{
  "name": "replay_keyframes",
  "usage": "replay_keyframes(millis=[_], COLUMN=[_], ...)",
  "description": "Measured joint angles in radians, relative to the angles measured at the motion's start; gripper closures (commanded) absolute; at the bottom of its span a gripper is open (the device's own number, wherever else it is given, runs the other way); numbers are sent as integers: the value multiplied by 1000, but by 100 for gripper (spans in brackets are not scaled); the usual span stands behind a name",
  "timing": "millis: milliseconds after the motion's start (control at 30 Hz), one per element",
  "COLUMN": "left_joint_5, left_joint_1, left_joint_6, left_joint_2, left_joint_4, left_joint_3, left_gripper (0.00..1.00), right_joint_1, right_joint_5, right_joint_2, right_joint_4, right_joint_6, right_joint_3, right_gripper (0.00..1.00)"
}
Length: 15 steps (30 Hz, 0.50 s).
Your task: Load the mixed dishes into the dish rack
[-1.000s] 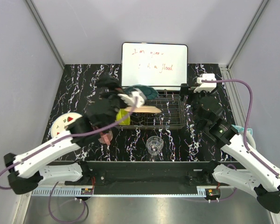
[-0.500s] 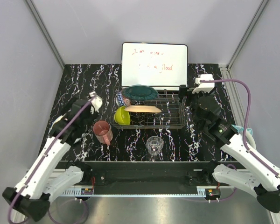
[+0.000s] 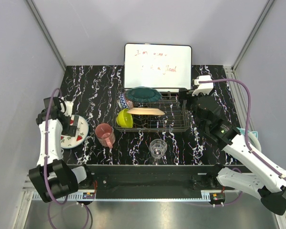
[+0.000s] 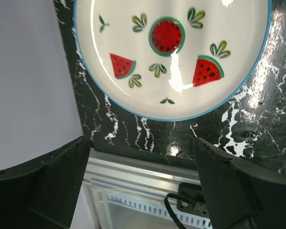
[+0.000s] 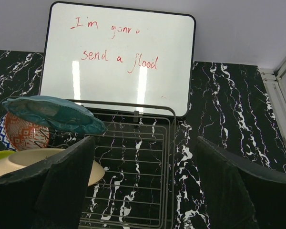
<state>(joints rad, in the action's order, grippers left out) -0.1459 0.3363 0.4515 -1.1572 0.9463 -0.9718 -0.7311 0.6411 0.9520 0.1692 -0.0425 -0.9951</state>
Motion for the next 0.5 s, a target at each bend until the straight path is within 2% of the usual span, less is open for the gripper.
replay_keyframes(millis=[200,500], left_joint_5=[87,229], left_joint_1=[121,364], left_joint_6=[-10,-40], left_joint_2=[26,-71], left_joint_4=[-29,-57], left_joint_3=[104,108], left_gripper=[6,8], right_joint_1=[0,0], right_joint_5=[-8,-25], right_joint_2=[-5,-5], right_joint_4=[2,15], right_joint_6=[0,0], right_joint_3=[0,0], right_gripper=[8,8])
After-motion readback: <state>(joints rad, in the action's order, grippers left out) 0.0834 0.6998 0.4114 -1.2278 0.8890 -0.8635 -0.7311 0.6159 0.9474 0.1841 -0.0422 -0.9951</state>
